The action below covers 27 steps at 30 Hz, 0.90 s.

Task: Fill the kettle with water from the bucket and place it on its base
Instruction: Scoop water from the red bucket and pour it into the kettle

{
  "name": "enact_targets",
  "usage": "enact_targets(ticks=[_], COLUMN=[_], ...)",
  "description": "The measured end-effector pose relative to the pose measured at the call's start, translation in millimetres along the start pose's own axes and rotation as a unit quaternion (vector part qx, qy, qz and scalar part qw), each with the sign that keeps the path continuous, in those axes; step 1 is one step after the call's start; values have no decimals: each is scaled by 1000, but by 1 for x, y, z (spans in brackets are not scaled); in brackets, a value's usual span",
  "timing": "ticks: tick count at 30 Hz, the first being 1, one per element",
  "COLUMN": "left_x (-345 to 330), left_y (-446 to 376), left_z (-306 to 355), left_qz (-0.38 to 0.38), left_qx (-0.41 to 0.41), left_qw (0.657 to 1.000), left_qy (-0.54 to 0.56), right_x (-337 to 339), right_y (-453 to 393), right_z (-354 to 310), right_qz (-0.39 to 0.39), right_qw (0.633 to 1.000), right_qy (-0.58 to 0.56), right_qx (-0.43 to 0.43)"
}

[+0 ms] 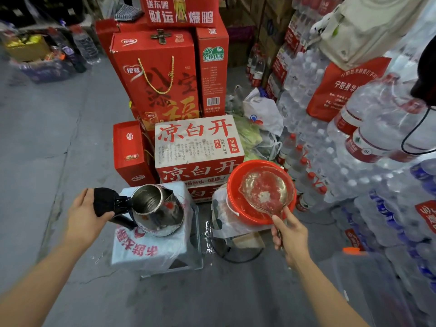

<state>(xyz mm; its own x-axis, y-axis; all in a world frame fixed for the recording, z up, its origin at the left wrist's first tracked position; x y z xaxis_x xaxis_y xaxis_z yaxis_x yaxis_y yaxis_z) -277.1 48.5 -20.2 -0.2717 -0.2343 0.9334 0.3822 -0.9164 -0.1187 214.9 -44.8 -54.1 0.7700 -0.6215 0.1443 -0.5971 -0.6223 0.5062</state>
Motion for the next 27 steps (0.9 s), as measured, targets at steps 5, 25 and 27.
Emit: enact_targets(ticks=[5, 25, 27], left_x=[1, 16, 13], left_y=[-3, -17, -19], left_z=[-3, -12, -16], left_qz=[-16, -110, -117], left_qx=[5, -82, -86], left_qw=[1000, 990, 989], left_qy=[-10, 44, 39], right_x=[11, -118, -133], right_y=[24, 154, 160], right_z=[-16, -20, -16], right_qz=[-24, -110, -109], right_qw=[998, 992, 992], right_qy=[-51, -27, -19], right_qx=[10, 55, 58])
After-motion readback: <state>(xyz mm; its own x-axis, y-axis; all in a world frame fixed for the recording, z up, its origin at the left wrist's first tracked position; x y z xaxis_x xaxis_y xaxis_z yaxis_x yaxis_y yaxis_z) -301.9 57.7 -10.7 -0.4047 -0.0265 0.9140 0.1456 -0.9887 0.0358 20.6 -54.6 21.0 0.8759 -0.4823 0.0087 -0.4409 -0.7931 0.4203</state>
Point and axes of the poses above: each hand's wrist, its own y-axis away from the middle knuckle, its own x-axis out of the back of the hand, z = x × y, the point moved 3 cm from there along -y, towards the middle knuckle, and after that the axes turned 13 degrees about z, right-handed, at the moved point
